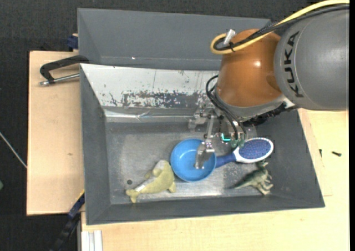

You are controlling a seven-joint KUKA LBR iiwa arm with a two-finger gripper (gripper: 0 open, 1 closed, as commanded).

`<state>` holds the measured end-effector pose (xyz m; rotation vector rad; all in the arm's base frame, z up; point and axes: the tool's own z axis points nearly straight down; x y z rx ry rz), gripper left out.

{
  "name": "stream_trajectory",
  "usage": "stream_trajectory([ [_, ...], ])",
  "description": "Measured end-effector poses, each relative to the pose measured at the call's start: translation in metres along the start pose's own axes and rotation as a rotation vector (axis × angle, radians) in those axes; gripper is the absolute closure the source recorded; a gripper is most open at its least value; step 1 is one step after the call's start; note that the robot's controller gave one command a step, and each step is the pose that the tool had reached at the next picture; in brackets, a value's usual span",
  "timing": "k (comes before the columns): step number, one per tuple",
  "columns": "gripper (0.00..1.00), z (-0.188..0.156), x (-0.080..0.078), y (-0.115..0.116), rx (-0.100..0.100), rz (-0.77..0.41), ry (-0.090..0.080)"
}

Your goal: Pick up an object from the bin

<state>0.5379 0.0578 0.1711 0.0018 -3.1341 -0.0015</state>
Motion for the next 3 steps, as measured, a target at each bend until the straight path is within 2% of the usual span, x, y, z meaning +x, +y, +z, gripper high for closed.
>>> stream_trajectory([
  [1,0.00,0.099,-0.008,-0.006,-0.002,-0.007,-0.012],
  [2,1.00,0.092,-0.012,-0.003,-0.007,-0.006,-0.023],
  [3,1.00,-0.031,0.008,-0.002,-0.002,-0.005,-0.020],
])
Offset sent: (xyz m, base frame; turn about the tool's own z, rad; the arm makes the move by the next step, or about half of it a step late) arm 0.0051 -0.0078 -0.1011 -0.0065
